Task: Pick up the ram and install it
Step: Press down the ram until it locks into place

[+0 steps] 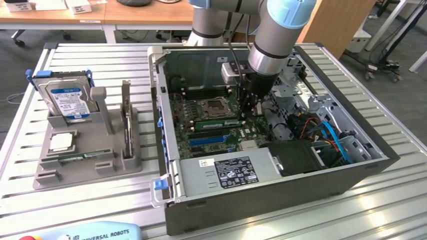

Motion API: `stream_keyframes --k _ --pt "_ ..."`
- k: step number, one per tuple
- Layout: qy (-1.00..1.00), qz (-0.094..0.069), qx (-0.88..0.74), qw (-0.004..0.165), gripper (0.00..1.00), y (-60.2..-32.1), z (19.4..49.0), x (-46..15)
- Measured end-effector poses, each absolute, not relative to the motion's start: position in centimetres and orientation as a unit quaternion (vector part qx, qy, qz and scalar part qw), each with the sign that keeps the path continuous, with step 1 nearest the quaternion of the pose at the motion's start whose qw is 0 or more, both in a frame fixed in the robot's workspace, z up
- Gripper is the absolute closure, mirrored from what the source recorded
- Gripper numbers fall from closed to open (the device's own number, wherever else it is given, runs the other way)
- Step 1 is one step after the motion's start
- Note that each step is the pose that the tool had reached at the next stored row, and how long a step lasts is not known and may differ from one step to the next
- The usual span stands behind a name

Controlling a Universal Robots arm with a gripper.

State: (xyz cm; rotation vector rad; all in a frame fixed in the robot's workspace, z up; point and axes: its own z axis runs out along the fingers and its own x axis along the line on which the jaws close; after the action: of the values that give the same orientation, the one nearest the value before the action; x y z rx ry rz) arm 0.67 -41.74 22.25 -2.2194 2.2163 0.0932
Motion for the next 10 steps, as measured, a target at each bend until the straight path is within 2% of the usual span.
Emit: stream_keyframes --k 10 --pt "0.706 0.03 -0.707 0.002 0.9 -41.73 22.83 0.67"
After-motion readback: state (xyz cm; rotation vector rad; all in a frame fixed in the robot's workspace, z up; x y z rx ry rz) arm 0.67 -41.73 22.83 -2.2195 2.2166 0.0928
